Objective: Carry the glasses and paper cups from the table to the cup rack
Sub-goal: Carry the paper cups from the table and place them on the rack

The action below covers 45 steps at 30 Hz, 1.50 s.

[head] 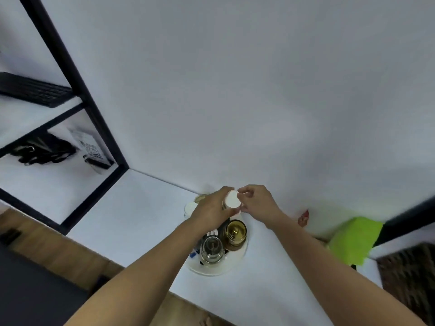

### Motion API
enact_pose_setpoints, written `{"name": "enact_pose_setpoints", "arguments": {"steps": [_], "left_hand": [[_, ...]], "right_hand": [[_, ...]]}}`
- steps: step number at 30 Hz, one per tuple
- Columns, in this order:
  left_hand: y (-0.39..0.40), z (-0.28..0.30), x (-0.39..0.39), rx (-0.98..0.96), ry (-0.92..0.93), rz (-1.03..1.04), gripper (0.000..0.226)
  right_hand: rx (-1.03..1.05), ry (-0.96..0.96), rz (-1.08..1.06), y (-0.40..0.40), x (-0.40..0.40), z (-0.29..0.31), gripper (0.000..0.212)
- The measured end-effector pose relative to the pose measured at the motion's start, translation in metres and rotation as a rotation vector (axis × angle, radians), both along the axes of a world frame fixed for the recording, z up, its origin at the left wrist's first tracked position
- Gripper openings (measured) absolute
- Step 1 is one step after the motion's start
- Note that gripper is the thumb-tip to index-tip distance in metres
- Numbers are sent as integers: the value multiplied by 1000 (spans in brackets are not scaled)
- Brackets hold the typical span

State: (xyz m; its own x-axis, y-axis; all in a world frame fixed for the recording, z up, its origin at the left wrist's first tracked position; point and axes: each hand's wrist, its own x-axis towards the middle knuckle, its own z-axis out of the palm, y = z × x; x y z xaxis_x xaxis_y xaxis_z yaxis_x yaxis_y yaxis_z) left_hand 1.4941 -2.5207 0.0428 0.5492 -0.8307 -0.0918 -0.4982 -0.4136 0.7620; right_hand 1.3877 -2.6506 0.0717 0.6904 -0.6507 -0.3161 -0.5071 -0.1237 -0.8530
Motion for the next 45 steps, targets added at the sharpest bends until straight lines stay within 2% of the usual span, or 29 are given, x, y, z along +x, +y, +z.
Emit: {"name": "enact_pose_setpoints", "arguments": {"steps": [4,8,10,14,16,19,25,31,36,41,45], "left_hand": [[-13,-20,6,-47,64,15,51],[-24,-33,17,-15,65,6,58],[-29,-37,22,61,39,-25,59],[-41,-40,31,301,-146,-142,61],[-48,-43,33,382,-143,-190,60],[-54,-49,38,435,-39,-242,60],[-54,-63,47,402,86,-308,36],[-56,-71,50,462,131,-302,36],[-56,-68,51,468,84,-294,36],[-62,-31,57,352,79,-250,41],[-70,21,69,228,-12,-246,41]], "right_hand": [[-74,26,-10,-11,11,-16,24],[-98,62,-16,-19,20,-31,26],[-95,97,-11,-19,24,-41,26],[-74,147,-1,-19,26,-63,24],[-48,163,-8,-20,27,-72,25],[-47,194,-3,-22,29,-84,25],[-20,238,14,-24,25,-108,29],[-42,245,85,-21,25,-117,36],[-46,271,144,-23,22,-112,40],[-113,200,147,-35,26,-77,35],[-203,99,145,-47,33,-25,31]]}}
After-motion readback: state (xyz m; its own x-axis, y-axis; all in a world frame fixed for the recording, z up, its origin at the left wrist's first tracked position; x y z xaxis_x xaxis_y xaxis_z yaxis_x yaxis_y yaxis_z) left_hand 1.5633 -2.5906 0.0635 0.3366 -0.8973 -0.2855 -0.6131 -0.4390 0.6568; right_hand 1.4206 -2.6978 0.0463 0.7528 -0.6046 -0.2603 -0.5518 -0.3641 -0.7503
